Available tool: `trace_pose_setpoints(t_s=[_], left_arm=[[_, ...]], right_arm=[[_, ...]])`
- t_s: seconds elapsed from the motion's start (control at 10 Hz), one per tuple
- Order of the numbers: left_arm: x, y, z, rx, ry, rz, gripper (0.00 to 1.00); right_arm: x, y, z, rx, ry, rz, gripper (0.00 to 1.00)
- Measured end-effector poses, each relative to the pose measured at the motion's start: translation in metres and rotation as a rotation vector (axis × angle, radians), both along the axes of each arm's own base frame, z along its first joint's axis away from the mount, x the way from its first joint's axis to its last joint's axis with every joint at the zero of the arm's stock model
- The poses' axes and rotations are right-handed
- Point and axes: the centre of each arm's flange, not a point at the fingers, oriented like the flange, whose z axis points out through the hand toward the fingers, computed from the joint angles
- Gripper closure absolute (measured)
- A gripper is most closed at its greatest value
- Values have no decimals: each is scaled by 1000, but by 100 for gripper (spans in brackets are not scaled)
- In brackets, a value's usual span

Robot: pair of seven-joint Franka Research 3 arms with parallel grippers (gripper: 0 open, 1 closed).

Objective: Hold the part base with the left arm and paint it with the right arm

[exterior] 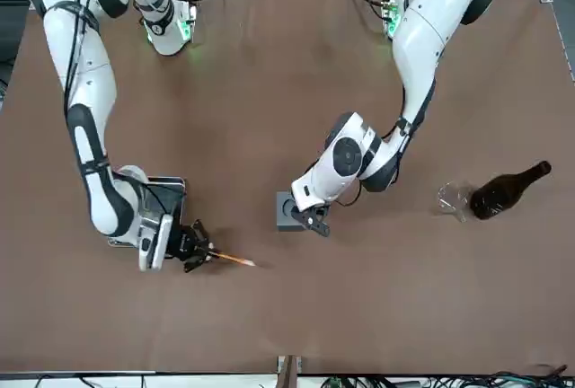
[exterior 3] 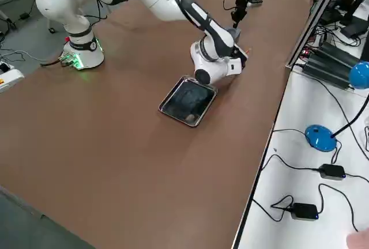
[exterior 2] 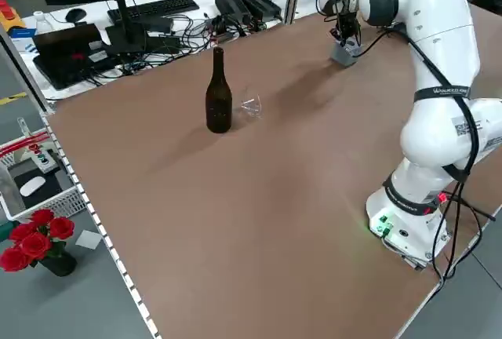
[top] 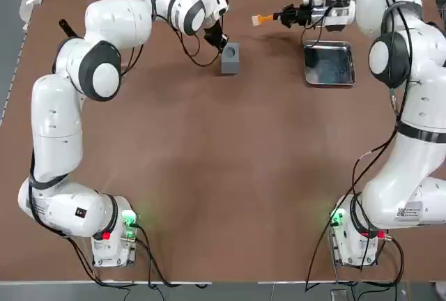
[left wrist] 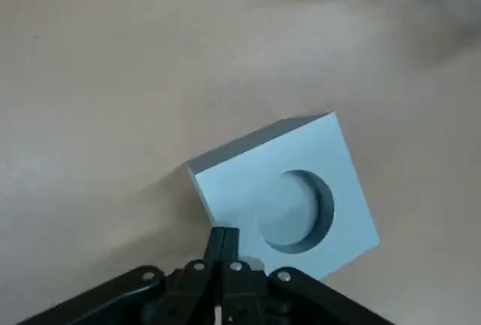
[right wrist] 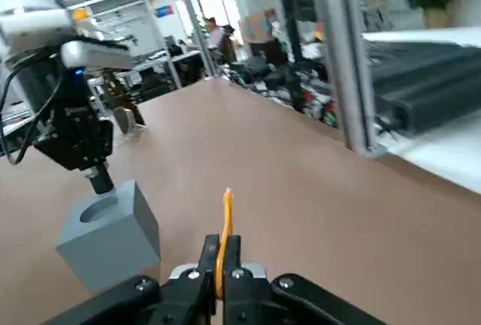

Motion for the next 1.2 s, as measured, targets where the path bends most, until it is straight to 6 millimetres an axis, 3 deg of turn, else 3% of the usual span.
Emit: trace_pose_setpoints(t_s=[0.3,0.5,0.9,1.2], left_arm=[[0,0,0,0,0,0,99],[0,0,0,0,0,0,99],[0,0,0,0,0,0,99],[0,0,0,0,0,0,99]], right_arm=[[6,-72,45,-71,281,-67,95],[-1,-128,74,-95,454,-97,95],[-43,-252,76,-131,838,-249,95],[-67,-310,74,-170,966,-378,95]])
